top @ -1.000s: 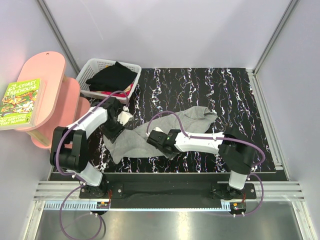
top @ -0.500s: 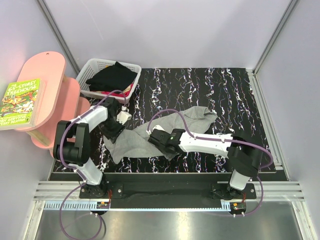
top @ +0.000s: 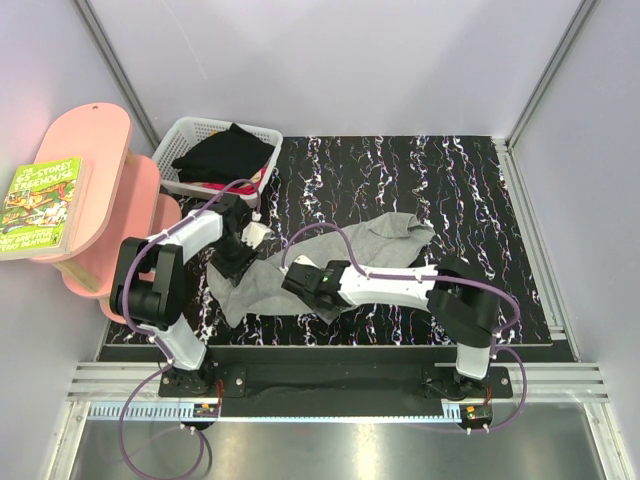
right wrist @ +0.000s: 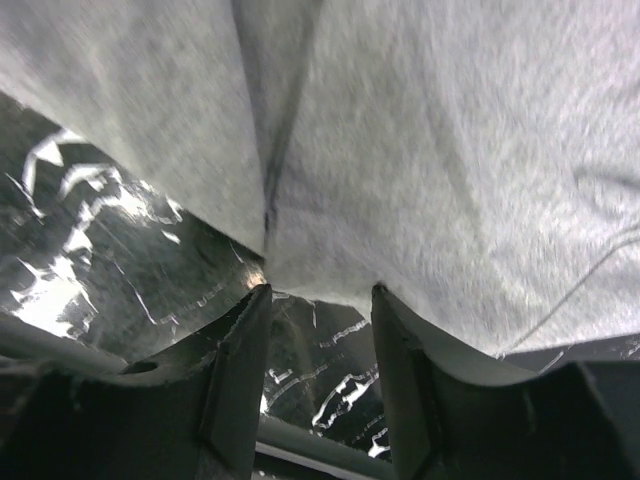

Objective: Fold and stack the t-shirts
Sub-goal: Flatten out the tshirt

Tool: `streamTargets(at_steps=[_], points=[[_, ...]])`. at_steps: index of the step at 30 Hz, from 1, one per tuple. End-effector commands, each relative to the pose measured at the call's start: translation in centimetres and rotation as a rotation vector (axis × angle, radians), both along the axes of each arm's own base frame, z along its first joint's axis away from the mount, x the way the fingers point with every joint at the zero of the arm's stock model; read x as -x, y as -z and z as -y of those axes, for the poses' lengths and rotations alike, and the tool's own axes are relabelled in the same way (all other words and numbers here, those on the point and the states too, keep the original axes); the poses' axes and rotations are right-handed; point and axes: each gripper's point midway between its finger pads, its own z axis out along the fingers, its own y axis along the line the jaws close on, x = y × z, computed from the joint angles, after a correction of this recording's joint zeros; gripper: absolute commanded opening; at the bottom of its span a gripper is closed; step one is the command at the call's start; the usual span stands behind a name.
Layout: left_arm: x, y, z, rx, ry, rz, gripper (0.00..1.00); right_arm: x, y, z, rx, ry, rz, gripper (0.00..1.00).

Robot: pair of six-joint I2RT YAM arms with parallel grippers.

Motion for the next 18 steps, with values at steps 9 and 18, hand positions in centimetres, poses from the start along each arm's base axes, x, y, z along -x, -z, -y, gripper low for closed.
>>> streamTargets(at_steps=[9, 18], points=[[-0.7, -1.5, -2.4, -0.084, 0.031, 0.088, 0.43, -0.4, 0.9, 0.3, 0.036, 0.02, 0.048, 0.18], [-0.4, -3.1, -3.6, -0.099, 0.017, 0.12, 0.45, -0.9, -1.4, 0.8, 0.019, 0.045, 0.095, 0.0]])
